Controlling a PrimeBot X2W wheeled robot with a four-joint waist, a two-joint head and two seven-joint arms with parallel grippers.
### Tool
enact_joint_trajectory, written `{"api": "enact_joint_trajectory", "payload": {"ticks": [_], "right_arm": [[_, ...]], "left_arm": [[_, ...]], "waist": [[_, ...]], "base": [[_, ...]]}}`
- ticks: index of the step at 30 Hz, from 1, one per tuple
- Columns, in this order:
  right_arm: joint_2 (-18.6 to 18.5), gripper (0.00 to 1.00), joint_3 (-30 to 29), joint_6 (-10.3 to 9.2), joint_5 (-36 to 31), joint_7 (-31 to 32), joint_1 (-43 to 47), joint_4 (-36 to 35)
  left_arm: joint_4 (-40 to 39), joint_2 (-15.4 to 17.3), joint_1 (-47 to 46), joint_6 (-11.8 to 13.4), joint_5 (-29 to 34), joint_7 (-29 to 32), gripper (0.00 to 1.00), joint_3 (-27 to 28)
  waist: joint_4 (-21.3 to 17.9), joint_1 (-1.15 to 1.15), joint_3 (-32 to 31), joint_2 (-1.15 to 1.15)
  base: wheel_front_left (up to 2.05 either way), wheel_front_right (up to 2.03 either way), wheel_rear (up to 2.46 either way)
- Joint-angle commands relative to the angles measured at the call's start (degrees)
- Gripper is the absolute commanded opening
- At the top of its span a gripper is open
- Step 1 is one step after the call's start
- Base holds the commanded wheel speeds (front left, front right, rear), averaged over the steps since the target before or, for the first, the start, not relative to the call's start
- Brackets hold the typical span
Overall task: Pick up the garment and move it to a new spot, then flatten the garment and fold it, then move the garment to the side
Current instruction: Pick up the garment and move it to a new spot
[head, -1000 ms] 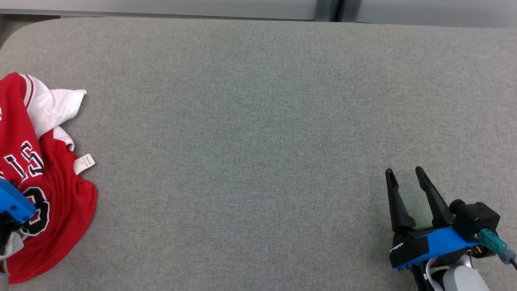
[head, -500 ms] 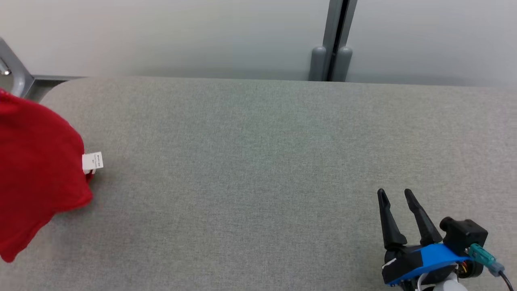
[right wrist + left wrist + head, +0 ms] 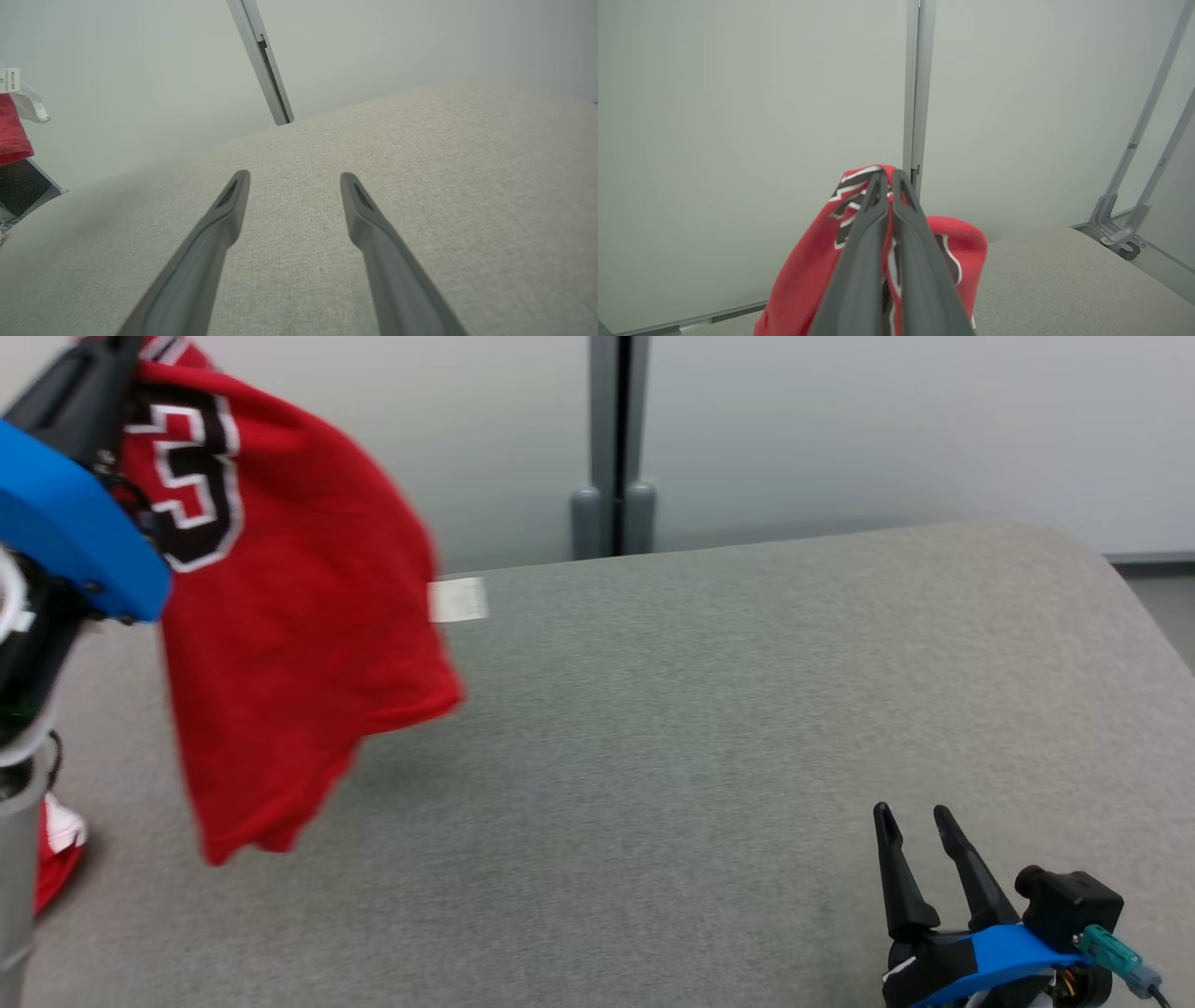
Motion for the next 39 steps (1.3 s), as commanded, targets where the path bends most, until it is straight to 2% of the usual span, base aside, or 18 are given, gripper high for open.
{"api": "enact_joint_trajectory", "payload": {"ticks": [1, 5, 11, 16, 20, 21, 22, 23, 24, 30, 35, 39], "right_arm": [[-0.3, 1.00, -0.2, 0.01, -0.2, -0.3, -0.7, -0.2], [-0.3, 1.00, -0.1, 0.01, 0.2, -0.4, -0.8, -0.1], [-0.3, 1.00, 0.5, 0.01, 1.2, -0.4, -1.4, 0.2], [-0.3, 1.00, 1.1, 0.01, 2.3, -0.5, -2.3, 0.4], [-0.3, 1.00, 1.7, 0.01, 3.0, -0.5, -2.3, 0.3], [-0.3, 1.00, 1.9, 0.01, 3.1, -0.5, -2.3, 0.2], [-0.3, 1.00, 1.9, 0.01, 3.2, -0.5, -2.3, 0.2], [-0.3, 1.00, 1.8, 0.01, 3.2, -0.5, -2.3, 0.3], [-0.3, 1.00, 1.6, 0.01, 3.2, -0.5, -2.2, 0.3], [-0.3, 1.00, 0.5, 0.01, 1.4, -0.5, -1.0, 0.2], [-0.3, 1.00, 0.1, 0.01, 0.4, -0.5, 0.0, 0.0], [-0.3, 1.00, -0.4, 0.01, -0.5, -0.2, 0.5, -0.3]], "left_arm": [[0.0, -0.6, -0.9, -0.4, 0.1, -0.1, 0.00, -0.9], [1.3, -3.4, -0.2, -1.2, -0.5, -1.1, 0.00, -3.5], [5.1, -5.7, 2.4, -2.5, 0.5, -3.3, 0.00, -7.0], [12.1, -7.1, 5.2, -4.7, 2.0, -5.8, 0.00, -10.9], [19.5, -9.1, 8.6, -5.2, 4.0, -10.3, 0.00, -13.8], [21.4, -9.5, 9.3, -5.1, 4.6, -11.8, 0.11, -14.1], [23.2, -9.8, 9.9, -4.9, 5.4, -13.3, 0.49, -14.5], [25.0, -10.3, 10.7, -4.7, 5.8, -14.9, 0.96, -15.0], [26.7, -11.2, 11.6, -4.3, 6.1, -16.4, 1.00, -15.3], [32.5, -15.8, 14.9, -4.2, 6.1, -28.8, 1.00, -15.0], [32.7, -18.9, 18.6, -6.2, 4.2, -38.2, 1.00, -14.4], [31.5, -20.1, 22.3, -5.6, 3.9, -45.7, 1.00, -13.0]], "waist": [[-1.7, 0.01, -0.4, 0.00], [-5.2, 0.01, 0.8, 0.00], [-9.5, 0.01, 2.4, 0.00], [-12.6, 0.01, 4.1, 0.00], [-14.2, 0.01, 4.7, 0.00], [-14.4, 0.01, 4.7, 0.00], [-14.5, 0.01, 4.7, 0.00], [-14.6, 0.01, 4.7, 0.00], [-14.4, 0.01, 4.5, 0.00], [-12.1, 0.01, 2.8, 0.00], [-8.7, 0.01, 1.0, 0.00], [-5.7, 0.01, -0.4, 0.00]], "base": [[0.00, 0.00, 0.00], [0.00, 0.00, 0.00], [0.00, 0.00, 0.00], [0.00, 0.00, 0.00], [0.00, 0.00, 0.00], [0.00, 0.00, 0.00], [0.00, 0.00, 0.00], [0.00, 0.00, 0.00], [0.00, 0.00, 0.00], [0.00, 0.00, 0.00], [0.00, 0.00, 0.00], [0.00, 0.00, 0.00]]}}
